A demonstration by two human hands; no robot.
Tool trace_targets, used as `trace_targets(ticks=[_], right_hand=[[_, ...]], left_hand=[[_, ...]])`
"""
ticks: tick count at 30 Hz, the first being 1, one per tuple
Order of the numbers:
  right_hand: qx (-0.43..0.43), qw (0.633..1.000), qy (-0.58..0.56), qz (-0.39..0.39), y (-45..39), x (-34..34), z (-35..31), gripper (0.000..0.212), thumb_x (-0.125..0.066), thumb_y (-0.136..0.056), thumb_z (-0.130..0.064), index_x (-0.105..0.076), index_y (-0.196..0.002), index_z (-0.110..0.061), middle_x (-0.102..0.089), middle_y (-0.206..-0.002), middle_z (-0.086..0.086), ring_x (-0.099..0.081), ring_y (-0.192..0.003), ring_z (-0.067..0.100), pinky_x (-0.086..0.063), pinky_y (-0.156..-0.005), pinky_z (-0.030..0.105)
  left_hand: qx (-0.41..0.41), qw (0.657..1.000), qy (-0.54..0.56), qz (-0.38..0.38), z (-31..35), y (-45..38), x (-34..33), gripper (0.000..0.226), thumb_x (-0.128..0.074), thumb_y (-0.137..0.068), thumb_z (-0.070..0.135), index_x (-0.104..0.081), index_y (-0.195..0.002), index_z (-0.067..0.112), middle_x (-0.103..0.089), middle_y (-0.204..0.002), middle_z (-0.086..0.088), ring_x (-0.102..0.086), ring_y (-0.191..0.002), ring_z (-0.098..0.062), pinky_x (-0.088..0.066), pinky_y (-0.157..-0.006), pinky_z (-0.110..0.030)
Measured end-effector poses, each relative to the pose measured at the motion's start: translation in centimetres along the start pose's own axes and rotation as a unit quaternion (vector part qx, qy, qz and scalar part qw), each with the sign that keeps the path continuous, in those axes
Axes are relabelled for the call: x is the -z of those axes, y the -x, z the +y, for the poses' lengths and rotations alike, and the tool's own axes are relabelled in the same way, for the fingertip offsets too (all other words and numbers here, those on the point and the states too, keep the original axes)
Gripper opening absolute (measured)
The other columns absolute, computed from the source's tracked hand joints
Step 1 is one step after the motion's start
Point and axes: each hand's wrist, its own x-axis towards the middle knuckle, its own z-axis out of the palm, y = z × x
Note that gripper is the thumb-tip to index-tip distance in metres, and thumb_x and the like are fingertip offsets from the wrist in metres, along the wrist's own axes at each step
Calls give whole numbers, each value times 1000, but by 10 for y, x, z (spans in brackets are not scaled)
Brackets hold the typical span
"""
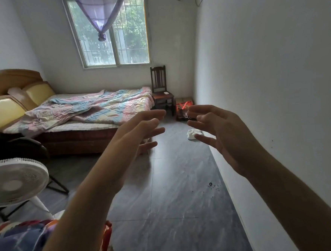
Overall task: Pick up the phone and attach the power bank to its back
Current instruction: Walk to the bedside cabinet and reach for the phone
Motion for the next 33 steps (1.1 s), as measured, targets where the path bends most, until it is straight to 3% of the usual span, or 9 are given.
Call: trace_targets(ticks=[10, 25, 33], right_hand=[[-3, 999, 34, -14, -144, -18, 34, 26, -50, -103, -16, -72, -117, -22, -71, -125, -3, -67, -118, 16, -52, -106, 45], [15, 999, 22, -33, -433, 33, 79, 27, -53, -101, -13, -74, -114, -20, -72, -124, 2, -66, -119, 18, -52, -106, 45], [3, 998, -11, -68, -552, 10, 102, 28, -52, -100, -10, -74, -100, -26, -74, -118, -4, -68, -116, 17, -53, -101, 40]], left_hand=[[24, 1000, -3, -1, -52, -132, 46, 28, -56, -86, 40, -77, -104, 46, -72, -127, 14, -70, -112, -6, -51, -101, -41], [12, 999, -5, 32, -105, -414, 36, 32, -57, -85, 38, -77, -110, 32, -72, -129, 9, -70, -114, -11, -51, -97, -39], [31, 997, -11, 67, -140, -512, 65, 29, -58, -84, 38, -78, -105, 32, -75, -123, 12, -71, -112, -11, -51, -95, -37]])
